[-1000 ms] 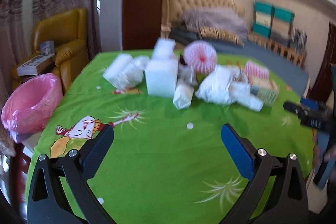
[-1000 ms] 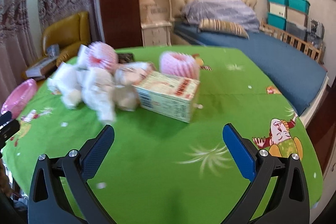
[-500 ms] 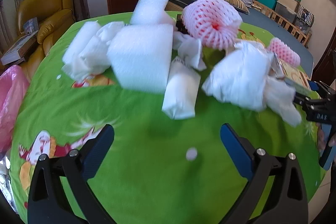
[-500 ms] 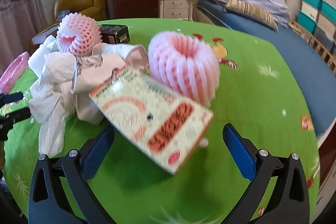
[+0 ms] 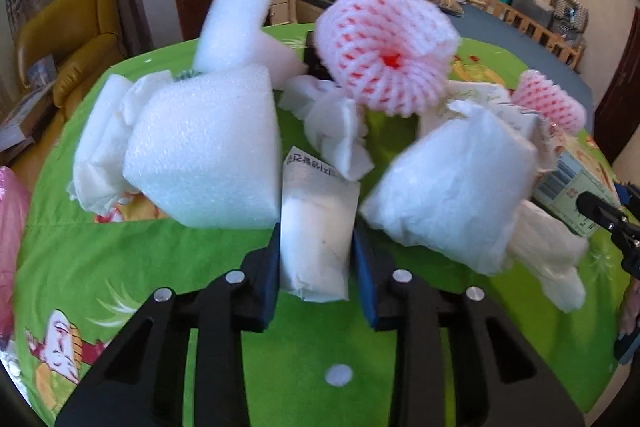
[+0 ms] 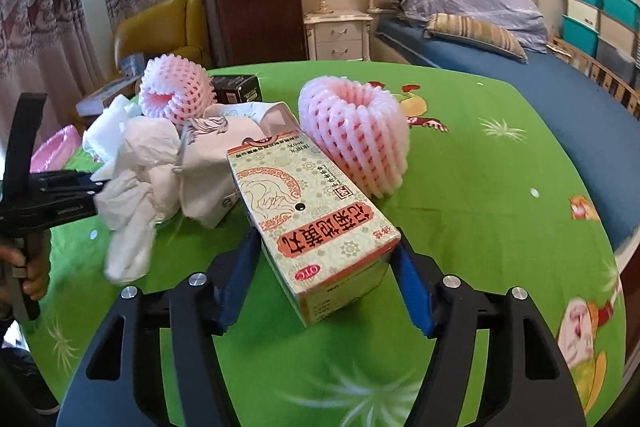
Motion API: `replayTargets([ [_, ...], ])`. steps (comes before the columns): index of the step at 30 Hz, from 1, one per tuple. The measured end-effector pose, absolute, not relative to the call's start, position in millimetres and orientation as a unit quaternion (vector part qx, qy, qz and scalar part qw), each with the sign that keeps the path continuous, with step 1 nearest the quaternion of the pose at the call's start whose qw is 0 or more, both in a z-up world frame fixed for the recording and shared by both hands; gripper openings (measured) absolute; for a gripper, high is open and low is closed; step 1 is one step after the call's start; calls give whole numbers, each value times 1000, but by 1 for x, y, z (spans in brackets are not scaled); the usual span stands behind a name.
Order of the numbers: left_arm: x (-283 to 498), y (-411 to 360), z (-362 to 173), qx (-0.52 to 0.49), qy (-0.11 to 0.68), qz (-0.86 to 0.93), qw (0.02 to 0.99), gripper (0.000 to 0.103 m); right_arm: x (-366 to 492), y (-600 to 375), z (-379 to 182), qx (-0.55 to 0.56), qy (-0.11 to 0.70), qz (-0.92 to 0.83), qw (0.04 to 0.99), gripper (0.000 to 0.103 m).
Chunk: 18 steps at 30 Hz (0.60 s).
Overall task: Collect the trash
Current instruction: 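Carry both items to the pink bin and open both tools to drop them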
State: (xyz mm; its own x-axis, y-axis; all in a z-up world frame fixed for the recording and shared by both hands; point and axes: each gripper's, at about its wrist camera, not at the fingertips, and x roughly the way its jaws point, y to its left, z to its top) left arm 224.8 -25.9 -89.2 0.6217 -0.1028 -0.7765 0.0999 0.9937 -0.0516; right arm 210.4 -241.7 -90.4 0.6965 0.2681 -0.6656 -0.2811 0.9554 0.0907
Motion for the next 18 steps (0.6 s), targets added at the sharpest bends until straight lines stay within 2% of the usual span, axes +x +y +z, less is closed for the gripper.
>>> replayTargets([
  [11, 142, -20, -82, -16, 370, -83, 925, 30, 130, -247, -79, 46, 325, 136, 935, 63],
  [18, 88, 8, -54, -28, 296, -40, 954, 30, 92, -196, -55, 19, 279, 183, 942, 63],
])
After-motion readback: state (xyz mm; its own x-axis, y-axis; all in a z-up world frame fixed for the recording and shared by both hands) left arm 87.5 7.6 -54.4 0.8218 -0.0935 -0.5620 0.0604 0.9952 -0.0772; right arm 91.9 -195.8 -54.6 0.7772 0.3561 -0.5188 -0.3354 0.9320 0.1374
